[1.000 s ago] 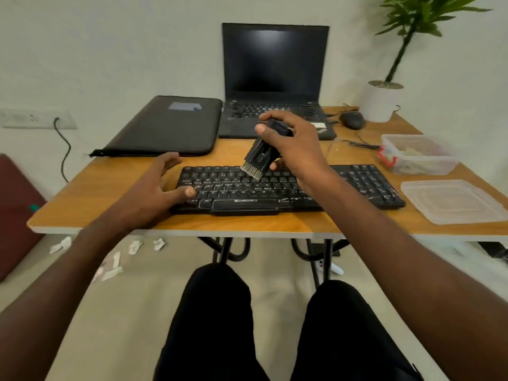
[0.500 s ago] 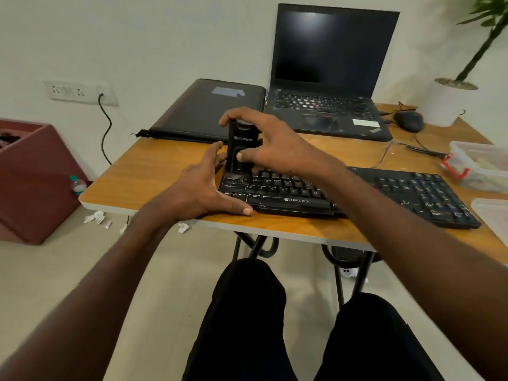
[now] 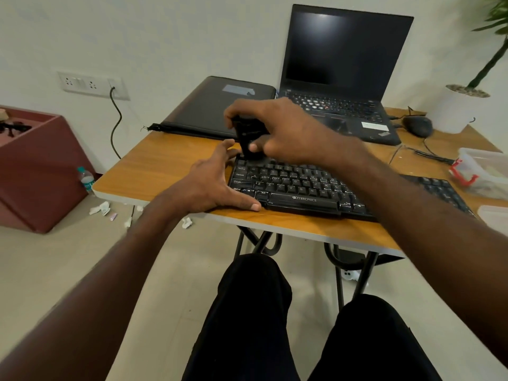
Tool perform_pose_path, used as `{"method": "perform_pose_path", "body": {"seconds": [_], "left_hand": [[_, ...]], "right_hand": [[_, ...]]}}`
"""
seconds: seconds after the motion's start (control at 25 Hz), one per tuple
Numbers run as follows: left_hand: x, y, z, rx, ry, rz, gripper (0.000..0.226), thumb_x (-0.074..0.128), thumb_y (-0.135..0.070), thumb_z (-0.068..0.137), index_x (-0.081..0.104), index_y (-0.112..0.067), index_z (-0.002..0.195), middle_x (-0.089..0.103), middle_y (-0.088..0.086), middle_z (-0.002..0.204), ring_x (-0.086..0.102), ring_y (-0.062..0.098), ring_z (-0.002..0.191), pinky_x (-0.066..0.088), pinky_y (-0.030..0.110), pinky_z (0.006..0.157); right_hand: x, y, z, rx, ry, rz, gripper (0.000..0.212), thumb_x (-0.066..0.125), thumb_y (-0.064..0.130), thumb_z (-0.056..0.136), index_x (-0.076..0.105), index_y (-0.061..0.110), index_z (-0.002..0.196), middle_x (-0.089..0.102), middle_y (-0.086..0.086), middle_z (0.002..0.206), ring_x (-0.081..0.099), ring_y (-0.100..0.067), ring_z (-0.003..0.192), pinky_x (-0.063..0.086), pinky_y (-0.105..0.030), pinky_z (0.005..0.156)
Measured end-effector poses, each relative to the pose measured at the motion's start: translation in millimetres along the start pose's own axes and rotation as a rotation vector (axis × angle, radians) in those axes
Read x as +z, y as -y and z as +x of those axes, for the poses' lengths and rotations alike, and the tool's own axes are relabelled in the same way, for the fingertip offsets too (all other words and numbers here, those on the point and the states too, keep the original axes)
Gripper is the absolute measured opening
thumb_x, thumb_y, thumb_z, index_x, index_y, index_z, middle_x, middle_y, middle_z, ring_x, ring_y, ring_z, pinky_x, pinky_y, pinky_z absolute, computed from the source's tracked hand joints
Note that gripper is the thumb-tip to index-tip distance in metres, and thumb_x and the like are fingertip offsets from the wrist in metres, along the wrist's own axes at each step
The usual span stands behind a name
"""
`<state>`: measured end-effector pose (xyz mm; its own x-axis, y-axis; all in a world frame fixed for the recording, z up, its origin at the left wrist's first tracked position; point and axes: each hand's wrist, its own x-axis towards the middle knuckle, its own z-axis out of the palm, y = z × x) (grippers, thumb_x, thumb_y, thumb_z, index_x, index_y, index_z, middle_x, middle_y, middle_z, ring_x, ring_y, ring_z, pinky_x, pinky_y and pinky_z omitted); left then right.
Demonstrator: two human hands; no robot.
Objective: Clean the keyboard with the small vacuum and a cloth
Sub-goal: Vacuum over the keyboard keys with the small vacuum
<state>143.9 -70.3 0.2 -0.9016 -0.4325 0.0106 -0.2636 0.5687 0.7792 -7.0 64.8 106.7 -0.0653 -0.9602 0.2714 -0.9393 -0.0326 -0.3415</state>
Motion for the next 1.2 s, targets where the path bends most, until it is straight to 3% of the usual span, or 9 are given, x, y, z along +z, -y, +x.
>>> {"method": "perform_pose_path", "body": {"seconds": [0.12, 0.24, 0.4, 0.48, 0.6, 0.72, 0.92, 1.08, 1.2], "left_hand": [[0.1, -0.1, 0.2, 0.013, -0.001, 0.010, 0.152, 0.094, -0.084, 0.035, 0.015, -0.046, 0.159, 0.040, -0.009, 0.165, 0.033, 0.023, 0.155, 0.034, 0.057, 0.124], [-0.1, -0.1, -0.2, 0.009, 0.010, -0.014, 0.158, 0.093, -0.085, 0.033, 0.011, -0.047, 0.162, 0.034, -0.009, 0.169, 0.028, 0.023, 0.158, 0.032, 0.056, 0.126], [-0.1, -1.1, -0.6, 0.021, -0.006, 0.011, 0.153, 0.093, -0.085, 0.035, 0.016, -0.043, 0.161, 0.042, -0.008, 0.163, 0.034, 0.023, 0.155, 0.035, 0.056, 0.124], [0.2, -2.6, -0.9, 0.021, 0.006, 0.012, 0.156, 0.092, -0.085, 0.034, 0.014, -0.042, 0.162, 0.038, -0.007, 0.167, 0.033, 0.022, 0.156, 0.033, 0.055, 0.126], [-0.3, -2.0, -2.0, 0.012, 0.010, 0.002, 0.158, 0.092, -0.086, 0.033, 0.012, -0.044, 0.162, 0.033, -0.011, 0.169, 0.029, 0.022, 0.158, 0.029, 0.056, 0.127], [0.1, -2.2, -1.6, 0.010, 0.001, 0.011, 0.151, 0.092, -0.086, 0.034, 0.016, -0.047, 0.159, 0.040, -0.009, 0.165, 0.032, 0.025, 0.156, 0.033, 0.058, 0.124], [-0.1, -0.7, 0.0, 0.004, 0.013, 0.014, 0.158, 0.091, -0.088, 0.031, 0.012, -0.045, 0.162, 0.034, -0.010, 0.170, 0.028, 0.024, 0.158, 0.029, 0.056, 0.127], [0.8, -0.1, 0.7, 0.016, 0.010, 0.012, 0.154, 0.092, -0.085, 0.035, 0.014, -0.044, 0.161, 0.036, -0.007, 0.169, 0.030, 0.022, 0.157, 0.028, 0.056, 0.128], [1.2, 2.2, 1.8, 0.014, 0.011, 0.000, 0.155, 0.094, -0.085, 0.034, 0.014, -0.045, 0.161, 0.034, -0.010, 0.169, 0.030, 0.021, 0.157, 0.029, 0.055, 0.128]], "right_hand": [[9.5, 6.9, -5.7, -0.035, 0.030, 0.006, 0.053, 0.074, 0.009, 0.086, 0.055, 0.037, 0.127, 0.062, 0.015, 0.116, 0.061, -0.011, 0.107, 0.057, -0.035, 0.084], [-7.9, -2.5, -4.2, 0.062, 0.118, -0.150, 0.053, 0.075, 0.011, 0.088, 0.054, 0.037, 0.129, 0.058, 0.009, 0.114, 0.059, -0.015, 0.103, 0.049, -0.021, 0.069], [14.8, 7.5, -9.7, -0.009, -0.047, 0.060, 0.053, 0.075, 0.012, 0.087, 0.054, 0.036, 0.130, 0.064, 0.010, 0.120, 0.062, -0.007, 0.099, 0.054, -0.026, 0.079], [11.9, 4.2, -12.9, 0.024, 0.015, 0.020, 0.050, 0.073, 0.012, 0.089, 0.054, 0.036, 0.129, 0.062, 0.009, 0.120, 0.061, -0.006, 0.094, 0.054, -0.028, 0.077], [-13.1, -4.3, -0.9, 0.127, 0.161, -0.132, 0.048, 0.072, 0.011, 0.091, 0.056, 0.035, 0.130, 0.055, 0.010, 0.120, 0.056, -0.015, 0.107, 0.050, -0.028, 0.079], [0.5, 3.0, 1.6, 0.085, 0.020, 0.108, 0.047, 0.068, 0.007, 0.093, 0.056, 0.031, 0.131, 0.051, 0.018, 0.112, 0.057, -0.007, 0.094, 0.052, -0.015, 0.063], [-14.2, -10.8, 7.0, 0.263, 0.230, -0.022, 0.046, 0.063, 0.010, 0.098, 0.051, 0.035, 0.134, 0.048, 0.004, 0.125, 0.065, -0.021, 0.101, 0.056, -0.025, 0.060], [-1.0, -4.3, 1.6, 0.159, 0.074, 0.147, 0.044, 0.062, 0.008, 0.098, 0.051, 0.034, 0.132, 0.050, 0.004, 0.122, 0.065, -0.021, 0.098, 0.063, -0.032, 0.062], [-7.0, -10.5, -0.9, 0.174, 0.186, -0.041, 0.047, 0.065, 0.010, 0.096, 0.050, 0.036, 0.132, 0.052, 0.006, 0.122, 0.060, -0.022, 0.109, 0.058, -0.033, 0.073]]}}
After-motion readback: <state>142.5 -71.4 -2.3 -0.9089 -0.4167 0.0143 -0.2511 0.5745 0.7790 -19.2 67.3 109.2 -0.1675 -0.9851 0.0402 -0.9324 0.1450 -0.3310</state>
